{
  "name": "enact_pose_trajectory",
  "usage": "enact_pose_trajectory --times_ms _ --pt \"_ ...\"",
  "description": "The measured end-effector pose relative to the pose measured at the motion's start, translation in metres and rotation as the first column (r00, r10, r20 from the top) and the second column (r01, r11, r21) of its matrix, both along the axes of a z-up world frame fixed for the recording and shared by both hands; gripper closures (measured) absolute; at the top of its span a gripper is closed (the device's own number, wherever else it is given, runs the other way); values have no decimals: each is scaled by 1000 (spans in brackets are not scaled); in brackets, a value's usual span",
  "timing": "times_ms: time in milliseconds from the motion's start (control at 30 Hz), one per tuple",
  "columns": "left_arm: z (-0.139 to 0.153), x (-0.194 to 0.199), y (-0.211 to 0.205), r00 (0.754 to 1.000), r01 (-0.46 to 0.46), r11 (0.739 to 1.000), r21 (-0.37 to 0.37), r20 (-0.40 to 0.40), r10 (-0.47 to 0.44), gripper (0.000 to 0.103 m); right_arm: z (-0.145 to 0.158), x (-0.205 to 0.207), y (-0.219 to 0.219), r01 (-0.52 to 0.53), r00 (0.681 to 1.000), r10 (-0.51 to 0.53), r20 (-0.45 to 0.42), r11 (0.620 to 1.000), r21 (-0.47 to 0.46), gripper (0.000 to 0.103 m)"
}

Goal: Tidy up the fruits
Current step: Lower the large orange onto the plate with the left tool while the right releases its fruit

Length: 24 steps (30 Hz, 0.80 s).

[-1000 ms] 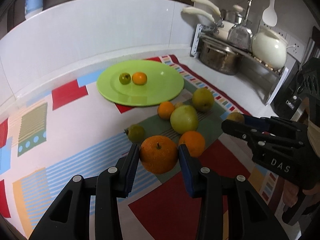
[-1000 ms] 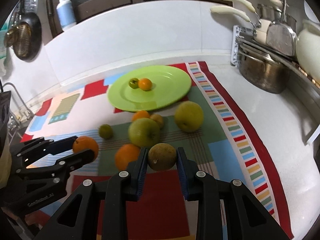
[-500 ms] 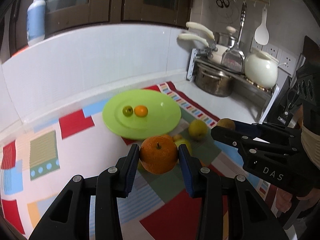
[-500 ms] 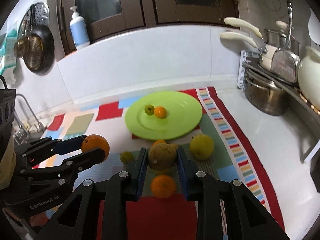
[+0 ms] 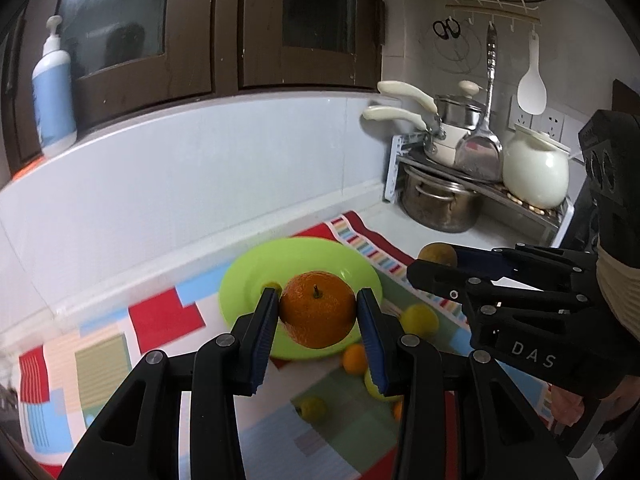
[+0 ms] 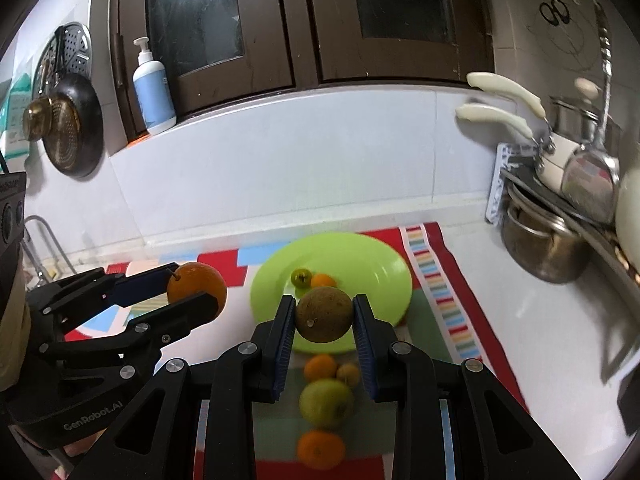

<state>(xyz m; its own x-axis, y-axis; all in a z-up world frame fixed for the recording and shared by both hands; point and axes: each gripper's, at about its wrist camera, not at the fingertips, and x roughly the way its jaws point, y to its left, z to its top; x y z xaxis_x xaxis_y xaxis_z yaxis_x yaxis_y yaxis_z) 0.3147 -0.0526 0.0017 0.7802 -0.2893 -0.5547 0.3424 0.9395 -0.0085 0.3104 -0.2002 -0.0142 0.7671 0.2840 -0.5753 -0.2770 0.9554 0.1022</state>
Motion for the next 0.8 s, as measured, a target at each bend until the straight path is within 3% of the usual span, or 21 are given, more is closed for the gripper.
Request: enact_pose_trajectory --times_ms 400,800 --pt "-17 78 5 999 -13 1000 11 -45 14 63 -12 79 5 -29 998 28 -50 999 -21 73" --pt "-59 155 -2 992 -1 999 37 -123 5 63 -48 149 9 -59 992 48 -115 994 -95 73"
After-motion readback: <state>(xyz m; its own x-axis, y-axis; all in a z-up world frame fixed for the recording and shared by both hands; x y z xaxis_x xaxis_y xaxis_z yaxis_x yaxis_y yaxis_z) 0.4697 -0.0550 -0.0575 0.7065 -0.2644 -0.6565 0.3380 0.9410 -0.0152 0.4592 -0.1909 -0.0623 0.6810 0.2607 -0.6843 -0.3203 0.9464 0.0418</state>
